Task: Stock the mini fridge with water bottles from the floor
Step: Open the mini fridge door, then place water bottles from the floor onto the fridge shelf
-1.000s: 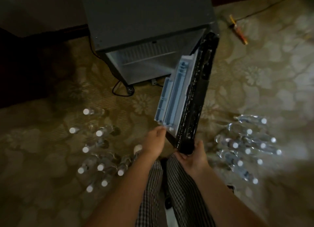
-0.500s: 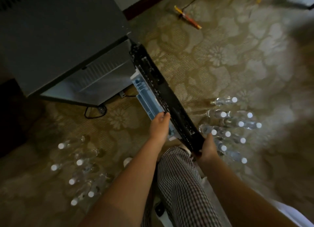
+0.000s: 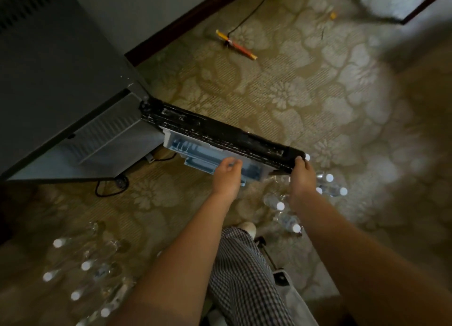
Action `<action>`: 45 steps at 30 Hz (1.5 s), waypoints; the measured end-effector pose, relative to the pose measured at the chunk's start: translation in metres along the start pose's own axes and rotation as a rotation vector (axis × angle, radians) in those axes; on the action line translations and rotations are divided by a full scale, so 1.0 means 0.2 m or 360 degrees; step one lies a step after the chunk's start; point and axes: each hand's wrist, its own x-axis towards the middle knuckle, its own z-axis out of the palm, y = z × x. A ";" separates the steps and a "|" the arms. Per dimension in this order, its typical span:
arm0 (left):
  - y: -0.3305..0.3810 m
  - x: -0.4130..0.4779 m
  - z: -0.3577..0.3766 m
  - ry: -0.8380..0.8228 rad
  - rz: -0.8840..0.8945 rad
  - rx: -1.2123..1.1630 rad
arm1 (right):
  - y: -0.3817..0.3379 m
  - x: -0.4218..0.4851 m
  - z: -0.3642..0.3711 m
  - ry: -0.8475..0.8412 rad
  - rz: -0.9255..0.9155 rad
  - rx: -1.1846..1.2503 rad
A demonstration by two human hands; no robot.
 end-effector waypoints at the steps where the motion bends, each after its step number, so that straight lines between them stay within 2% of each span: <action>1: 0.01 0.01 -0.01 0.0002 0.0009 0.0032 | -0.01 0.00 0.00 0.0013 -0.0052 -0.0012; 7: -0.01 -0.01 -0.15 -0.0014 0.0039 0.0192 | 0.02 -0.12 0.07 -0.0010 -0.0062 -0.0065; 12: -0.16 -0.10 -0.41 0.0121 0.0043 0.0171 | 0.16 -0.29 0.22 -0.0219 -0.0023 -0.0234; 18: -0.45 -0.25 -0.88 0.0091 -0.0060 0.0141 | 0.41 -0.61 0.46 -0.0569 0.0016 -0.0532; 26: -1.00 -0.42 -1.52 0.0336 -0.0221 -0.0334 | 0.79 -1.16 0.98 -0.0959 -0.0016 -0.0931; 31: -1.32 -0.49 -1.75 0.0405 -0.0262 -0.0490 | 1.01 -1.36 1.25 -0.1138 0.0007 -0.1107; 36: -1.62 -0.47 -1.91 0.0639 -0.0335 -0.0528 | 1.19 -1.40 1.46 -0.1224 0.0000 -0.1271; 45: -2.04 -0.19 -2.02 0.0760 -0.0433 -0.0491 | 1.57 -1.17 1.82 -0.1320 -0.0103 -0.1836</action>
